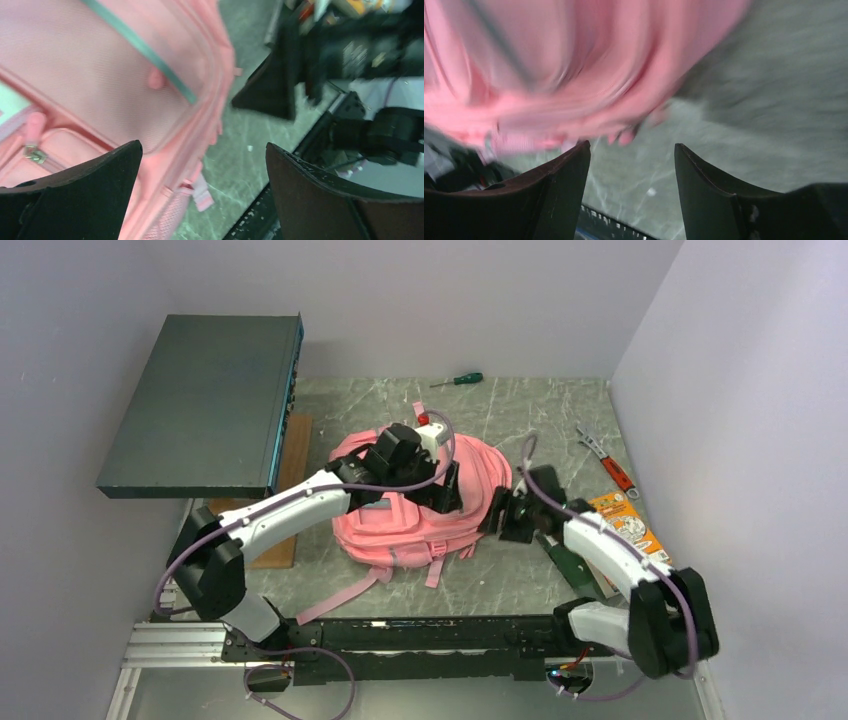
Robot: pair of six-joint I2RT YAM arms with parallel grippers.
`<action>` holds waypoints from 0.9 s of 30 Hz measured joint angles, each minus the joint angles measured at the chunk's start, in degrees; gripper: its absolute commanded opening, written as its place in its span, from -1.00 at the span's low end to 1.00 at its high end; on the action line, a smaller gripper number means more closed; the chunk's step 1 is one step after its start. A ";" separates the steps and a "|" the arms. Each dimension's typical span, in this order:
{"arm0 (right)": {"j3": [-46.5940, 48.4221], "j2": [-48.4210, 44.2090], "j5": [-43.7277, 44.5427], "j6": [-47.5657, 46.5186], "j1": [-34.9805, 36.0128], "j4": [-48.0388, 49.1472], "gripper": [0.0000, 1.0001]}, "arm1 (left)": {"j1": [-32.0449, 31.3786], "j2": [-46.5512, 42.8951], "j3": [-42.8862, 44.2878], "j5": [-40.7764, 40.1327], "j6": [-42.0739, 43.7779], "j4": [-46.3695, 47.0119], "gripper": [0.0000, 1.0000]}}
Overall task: Pack the student bag
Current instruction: Unzip the student bag at the center of the board.
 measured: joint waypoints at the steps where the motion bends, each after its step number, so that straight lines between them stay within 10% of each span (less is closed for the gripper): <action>1: -2.19 -1.84 0.72 1.25 3.69 -0.04 0.26 | -1.03 -0.96 -0.11 0.11 -0.13 0.09 0.99; 7: -7.91 -7.19 7.23 6.97 22.62 6.08 0.00 | -4.09 -4.11 -4.00 0.98 -2.01 0.76 0.99; 27: -18.45 -2.91 18.21 7.52 23.96 26.80 -0.60 | -6.01 -6.82 -10.05 0.90 -3.50 1.38 0.98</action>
